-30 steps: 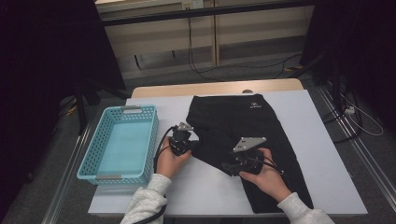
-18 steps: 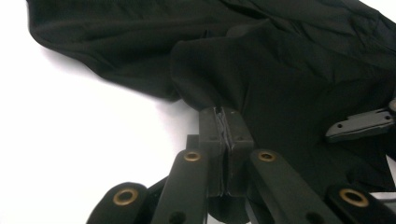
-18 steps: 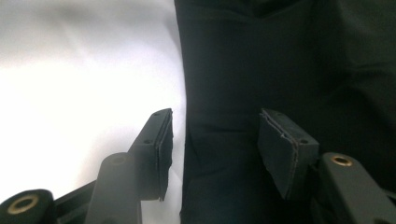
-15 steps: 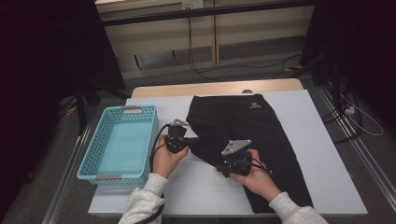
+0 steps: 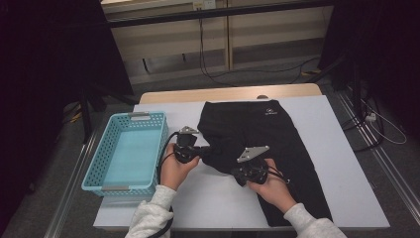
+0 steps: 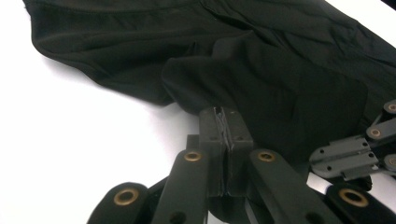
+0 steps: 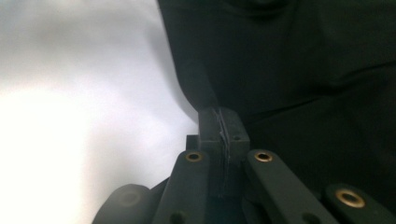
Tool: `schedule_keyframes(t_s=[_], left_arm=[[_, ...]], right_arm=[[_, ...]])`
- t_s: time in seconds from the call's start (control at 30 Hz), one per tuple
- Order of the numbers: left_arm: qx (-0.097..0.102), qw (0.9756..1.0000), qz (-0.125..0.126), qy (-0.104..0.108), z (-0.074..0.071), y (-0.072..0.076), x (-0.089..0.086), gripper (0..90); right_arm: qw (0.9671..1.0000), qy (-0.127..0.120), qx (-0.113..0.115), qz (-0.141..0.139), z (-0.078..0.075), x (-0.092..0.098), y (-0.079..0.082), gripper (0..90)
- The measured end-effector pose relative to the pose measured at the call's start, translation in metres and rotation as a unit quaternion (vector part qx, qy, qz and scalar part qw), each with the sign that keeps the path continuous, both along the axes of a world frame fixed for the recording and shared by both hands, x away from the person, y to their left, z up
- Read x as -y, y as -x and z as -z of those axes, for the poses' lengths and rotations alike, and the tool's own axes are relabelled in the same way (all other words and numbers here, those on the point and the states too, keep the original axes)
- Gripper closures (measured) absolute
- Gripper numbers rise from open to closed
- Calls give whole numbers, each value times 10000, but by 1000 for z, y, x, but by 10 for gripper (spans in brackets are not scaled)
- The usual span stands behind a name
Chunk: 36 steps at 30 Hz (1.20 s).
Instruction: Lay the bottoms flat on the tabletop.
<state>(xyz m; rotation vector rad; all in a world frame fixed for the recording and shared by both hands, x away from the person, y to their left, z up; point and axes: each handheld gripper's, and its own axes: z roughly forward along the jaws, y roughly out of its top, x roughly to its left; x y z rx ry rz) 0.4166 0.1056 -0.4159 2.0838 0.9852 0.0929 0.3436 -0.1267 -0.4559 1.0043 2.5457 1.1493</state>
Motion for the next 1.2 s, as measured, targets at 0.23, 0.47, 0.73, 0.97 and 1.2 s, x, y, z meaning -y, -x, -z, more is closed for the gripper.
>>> schedule_keyframes(t_s=[0.23,0.47,0.73,0.97,1.2], left_arm=[[-112,9996,171,-187,1,15,-1,886],[-187,9993,158,-280,2,23,-7,887],[-211,9991,84,-352,14,13,-7,886],[-139,9994,-35,-324,23,7,-4,885],[-88,9994,-115,-319,26,4,-8,878]], right_arm=[[9990,-35,-225,-390,-6,-1,25,900],[9995,-158,-14,-262,-13,7,33,889],[9999,-52,44,-140,-5,-1,26,663],[9996,-4,236,-166,-3,-16,21,550],[9993,8,338,-128,-4,-26,17,512]])
